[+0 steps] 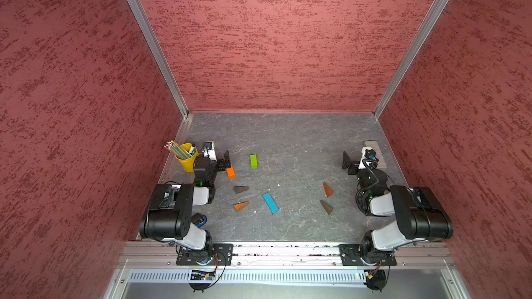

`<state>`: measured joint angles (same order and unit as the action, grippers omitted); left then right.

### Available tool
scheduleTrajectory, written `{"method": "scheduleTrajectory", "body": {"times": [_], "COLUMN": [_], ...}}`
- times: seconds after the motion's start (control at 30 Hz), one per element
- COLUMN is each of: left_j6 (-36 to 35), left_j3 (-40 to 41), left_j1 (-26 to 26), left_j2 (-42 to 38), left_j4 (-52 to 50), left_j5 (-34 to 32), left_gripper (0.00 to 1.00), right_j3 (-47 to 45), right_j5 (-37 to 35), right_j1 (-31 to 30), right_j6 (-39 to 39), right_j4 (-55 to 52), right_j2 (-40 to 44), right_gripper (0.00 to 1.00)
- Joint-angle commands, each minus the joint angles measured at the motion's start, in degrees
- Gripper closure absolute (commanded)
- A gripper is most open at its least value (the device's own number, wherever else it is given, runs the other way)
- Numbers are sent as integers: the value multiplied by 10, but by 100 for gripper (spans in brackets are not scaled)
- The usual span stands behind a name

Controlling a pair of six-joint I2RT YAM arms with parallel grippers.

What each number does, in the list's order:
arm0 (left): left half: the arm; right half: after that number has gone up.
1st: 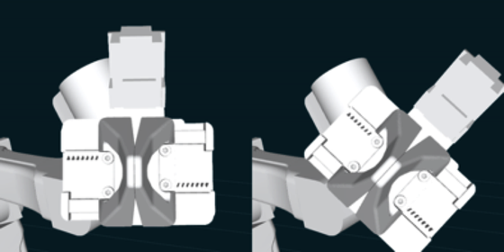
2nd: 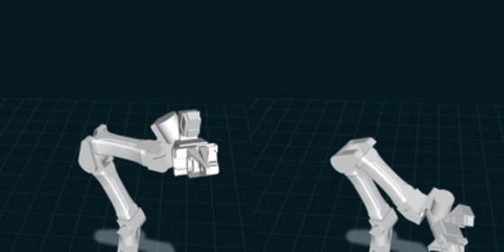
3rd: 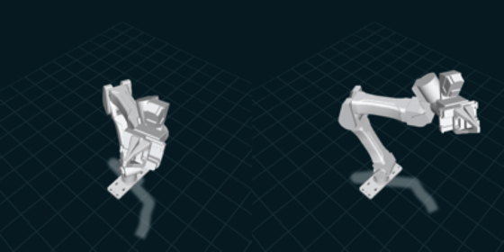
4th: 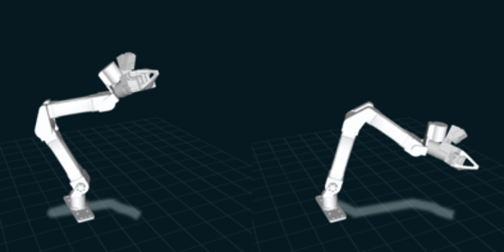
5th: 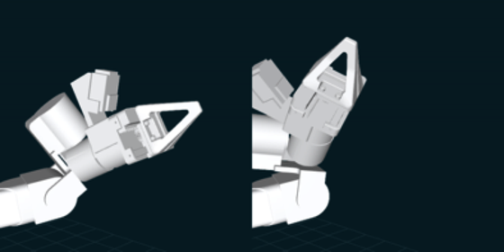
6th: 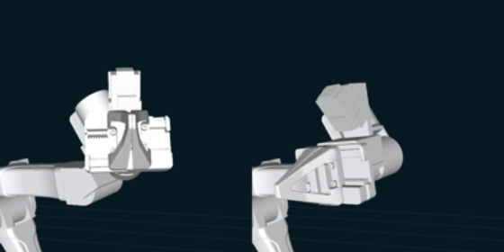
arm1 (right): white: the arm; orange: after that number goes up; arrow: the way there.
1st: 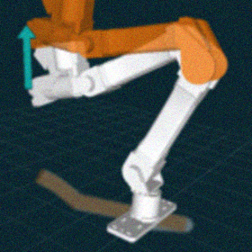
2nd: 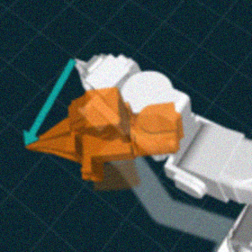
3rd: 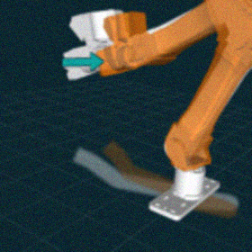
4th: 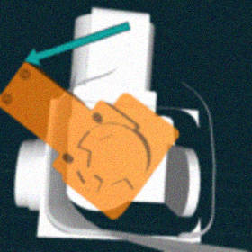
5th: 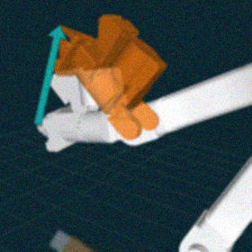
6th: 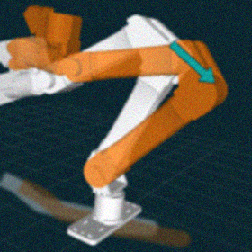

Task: Assemble a small pinwheel with building blocks
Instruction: Pick up the building block from the center of the board.

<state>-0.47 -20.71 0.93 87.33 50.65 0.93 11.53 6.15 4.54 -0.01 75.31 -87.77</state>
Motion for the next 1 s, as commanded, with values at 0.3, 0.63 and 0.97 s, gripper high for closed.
{"method": "scheduleTrajectory", "body": {"times": [0.3, 0.63, 0.97], "left_j6": [-2, 10, -15], "left_j3": [-12, 5, -35], "left_j1": [7, 11, -55], "left_j2": [6, -6, -163], "left_j4": [2, 25, -151], "left_j5": [17, -6, -119], "left_gripper": [0, 0, 0], "right_j3": [1, -17, 0], "right_j5": [8, -19, -16], "right_j1": [-4, -4, -5], "right_j6": [0, -9, -24], "right_j4": [21, 13, -166], "right_j2": [-4, 42, 235], "right_gripper": [1, 1, 1]}}
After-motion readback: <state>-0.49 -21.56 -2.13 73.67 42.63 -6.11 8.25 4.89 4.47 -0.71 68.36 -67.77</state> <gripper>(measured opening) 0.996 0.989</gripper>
